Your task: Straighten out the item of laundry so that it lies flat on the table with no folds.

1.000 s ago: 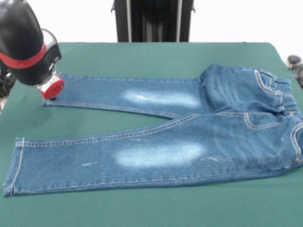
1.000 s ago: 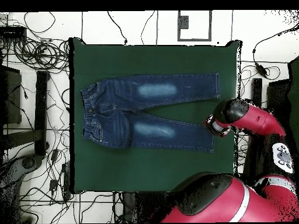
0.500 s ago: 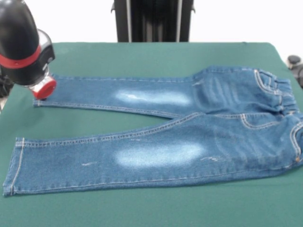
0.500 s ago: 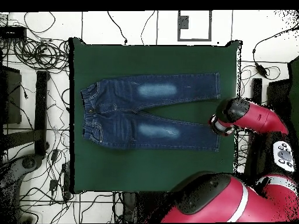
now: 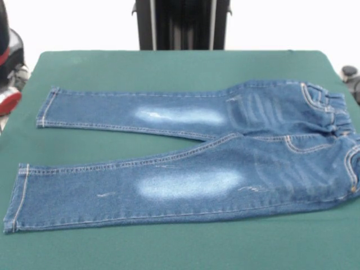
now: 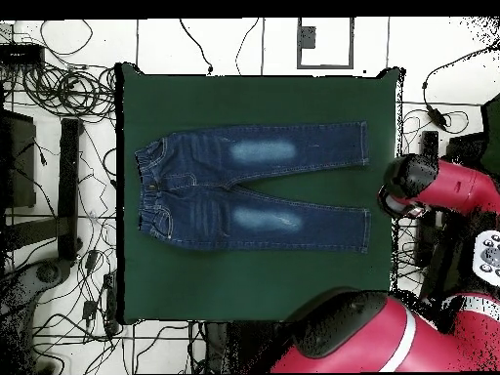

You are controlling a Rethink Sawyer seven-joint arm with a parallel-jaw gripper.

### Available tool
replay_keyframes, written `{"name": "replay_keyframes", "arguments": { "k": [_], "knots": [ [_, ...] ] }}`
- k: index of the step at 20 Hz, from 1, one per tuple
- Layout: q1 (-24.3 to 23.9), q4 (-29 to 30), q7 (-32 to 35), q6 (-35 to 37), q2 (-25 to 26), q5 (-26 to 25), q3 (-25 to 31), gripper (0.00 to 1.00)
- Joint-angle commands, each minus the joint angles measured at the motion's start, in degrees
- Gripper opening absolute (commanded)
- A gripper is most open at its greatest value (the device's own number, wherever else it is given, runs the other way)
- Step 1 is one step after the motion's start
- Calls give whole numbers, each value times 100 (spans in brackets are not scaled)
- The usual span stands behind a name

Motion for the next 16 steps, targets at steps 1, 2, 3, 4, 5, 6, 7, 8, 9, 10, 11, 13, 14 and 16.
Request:
{"name": "replay_keyframes", "arguments": {
  "k": [1,2,3,4,5,6,7,8,9,10,11,13,14,16],
  "knots": [
    [167,-59,-205,11,245,-184,239,0],
    [172,18,-175,-46,224,-176,251,0],
    [171,1,-166,-44,242,-162,267,0],
    [174,37,-148,-62,238,-149,275,0],
    [165,-23,-160,-33,273,-133,292,0],
    [145,-22,-179,-59,286,-99,338,0],
    [114,-55,-232,-38,304,-40,415,0],
    [109,-50,-282,11,294,1,461,0],
    [92,-29,-361,78,267,65,532,0],
    [71,74,-392,124,211,165,617,0],
    [50,178,-424,170,155,266,702,0],
    [34,478,-327,22,-8,451,849,0],
    [46,619,-225,-46,-94,538,893,0],
    [82,852,-31,-213,-255,692,975,0]
  ]
}}
